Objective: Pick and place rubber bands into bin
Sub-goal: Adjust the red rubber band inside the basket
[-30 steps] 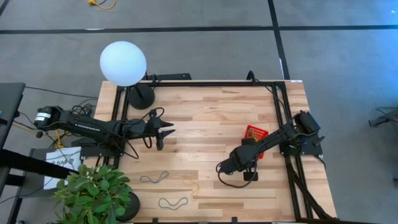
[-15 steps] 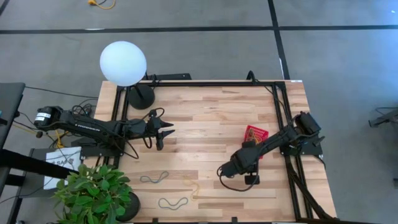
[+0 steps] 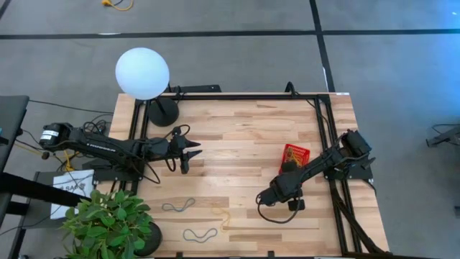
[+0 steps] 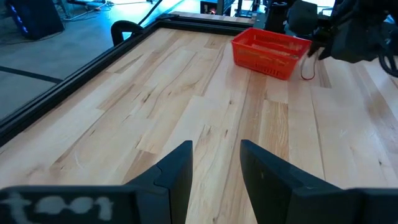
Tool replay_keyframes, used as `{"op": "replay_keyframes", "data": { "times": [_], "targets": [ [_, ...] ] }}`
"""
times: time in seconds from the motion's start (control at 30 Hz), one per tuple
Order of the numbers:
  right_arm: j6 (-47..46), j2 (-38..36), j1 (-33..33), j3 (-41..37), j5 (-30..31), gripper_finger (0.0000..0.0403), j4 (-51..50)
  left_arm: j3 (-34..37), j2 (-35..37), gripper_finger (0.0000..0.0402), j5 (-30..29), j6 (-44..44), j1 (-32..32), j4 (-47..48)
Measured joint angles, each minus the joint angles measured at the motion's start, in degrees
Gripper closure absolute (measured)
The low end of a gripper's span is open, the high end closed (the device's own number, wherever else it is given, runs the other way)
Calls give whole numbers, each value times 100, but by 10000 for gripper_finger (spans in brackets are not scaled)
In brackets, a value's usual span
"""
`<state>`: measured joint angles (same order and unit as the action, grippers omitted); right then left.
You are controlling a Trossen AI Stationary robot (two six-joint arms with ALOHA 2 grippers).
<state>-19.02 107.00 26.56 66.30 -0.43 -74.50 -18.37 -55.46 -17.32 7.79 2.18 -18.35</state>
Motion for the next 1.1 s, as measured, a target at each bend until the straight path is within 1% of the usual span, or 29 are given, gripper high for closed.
{"op": "replay_keyframes", "data": {
  "times": [0.1,0.2,0.37,0.4,0.5,0.57,0.63,0.7,0.8,0.9,0.97,1.0,1.1],
  "targets": [
    [-29,0,3,-74,295,305,-20,0,-2,278,0,0,1,0],
    [88,0,-8,-80,246,318,37,0,-2,278,-4,0,0,0],
    [148,0,-6,-80,183,389,57,0,-1,278,-6,0,0,-2],
    [148,0,-6,-80,180,395,61,0,0,278,-5,0,1,0],
    [146,0,-8,-79,54,392,161,0,0,278,-6,0,2,0],
    [148,2,-6,-9,-96,398,317,0,-2,278,-4,0,1,0],
    [148,2,-6,168,-203,399,507,0,0,278,-4,0,0,0],
    [125,4,-6,408,-178,398,446,0,-2,278,-4,0,0,0],
    [9,1,-4,796,164,400,2,0,-1,278,-4,0,0,0],
    [-105,-60,7,1231,526,401,-787,0,-2,278,-4,-1,0,1],
    [-308,-140,9,1477,972,401,-1460,0,-2,278,-4,-6,0,0],
    [-420,-213,9,1537,1215,401,-1628,0,-2,278,-4,-11,2,0],
    [-462,-701,-68,1440,1729,402,-1296,0,0,278,-4,-7,0,-2]
  ]
}}
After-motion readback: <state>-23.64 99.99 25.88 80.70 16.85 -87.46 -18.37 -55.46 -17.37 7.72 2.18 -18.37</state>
